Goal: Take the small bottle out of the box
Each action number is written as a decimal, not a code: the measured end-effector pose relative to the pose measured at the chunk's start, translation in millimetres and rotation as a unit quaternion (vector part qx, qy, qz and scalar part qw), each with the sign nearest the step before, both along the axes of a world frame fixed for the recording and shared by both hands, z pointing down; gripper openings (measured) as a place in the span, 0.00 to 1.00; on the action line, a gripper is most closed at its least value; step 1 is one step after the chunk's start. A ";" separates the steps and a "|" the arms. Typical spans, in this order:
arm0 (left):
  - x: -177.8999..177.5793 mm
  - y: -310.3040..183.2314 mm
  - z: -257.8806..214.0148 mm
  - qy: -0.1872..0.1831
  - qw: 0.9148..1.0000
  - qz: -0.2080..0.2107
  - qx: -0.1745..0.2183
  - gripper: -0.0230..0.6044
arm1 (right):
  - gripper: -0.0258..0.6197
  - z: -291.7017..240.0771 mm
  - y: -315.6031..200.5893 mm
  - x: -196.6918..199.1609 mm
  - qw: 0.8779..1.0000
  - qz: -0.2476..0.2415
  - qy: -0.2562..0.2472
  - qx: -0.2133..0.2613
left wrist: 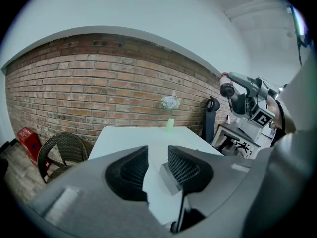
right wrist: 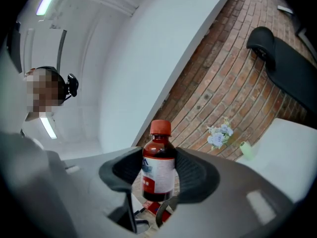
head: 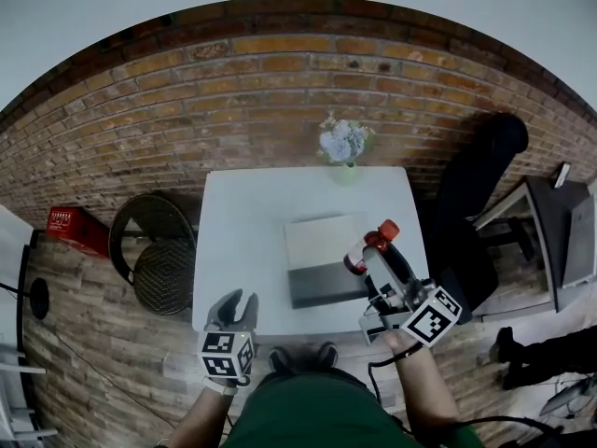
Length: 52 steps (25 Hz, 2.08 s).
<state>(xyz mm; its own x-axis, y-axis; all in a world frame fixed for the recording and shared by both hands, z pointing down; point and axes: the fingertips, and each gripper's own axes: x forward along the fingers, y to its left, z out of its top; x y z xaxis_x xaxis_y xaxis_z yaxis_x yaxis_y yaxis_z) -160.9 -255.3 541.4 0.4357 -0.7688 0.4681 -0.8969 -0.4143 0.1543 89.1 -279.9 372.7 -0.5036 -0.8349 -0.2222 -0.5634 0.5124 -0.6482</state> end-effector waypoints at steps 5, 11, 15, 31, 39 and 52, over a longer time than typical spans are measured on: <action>2.2 -3.4 -0.2 -0.001 1.000 0.000 0.000 0.25 | 0.37 -11.2 3.1 -4.4 0.999 -0.013 -0.021 0.022; 5.0 -7.2 -3.4 -0.002 1.000 0.001 0.001 0.24 | 0.37 -14.8 5.0 -10.0 0.999 -0.025 -0.037 0.030; 5.3 -8.1 -4.4 -0.003 1.000 0.000 0.003 0.24 | 0.37 -20.6 5.9 -10.5 0.998 -0.028 -0.036 0.039; 5.0 -7.8 -6.1 0.000 1.000 -0.002 0.002 0.24 | 0.37 -19.7 5.6 -14.3 0.998 -0.039 -0.045 0.035; 3.2 -9.8 -7.0 0.000 1.000 -0.006 0.005 0.24 | 0.37 -18.7 5.7 -12.8 0.998 -0.038 -0.047 0.035; 3.0 -10.1 -6.1 0.000 1.000 -0.008 0.004 0.24 | 0.37 -19.8 5.7 -11.7 0.998 -0.038 -0.045 0.037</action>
<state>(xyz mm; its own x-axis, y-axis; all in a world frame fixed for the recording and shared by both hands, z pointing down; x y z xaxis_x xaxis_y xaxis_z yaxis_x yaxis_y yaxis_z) -157.8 -265.3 535.3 0.4238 -0.7796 0.4610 -0.9032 -0.4015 0.1514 77.4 -274.2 352.9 -0.5402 -0.7748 -0.3285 -0.4630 0.5996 -0.6528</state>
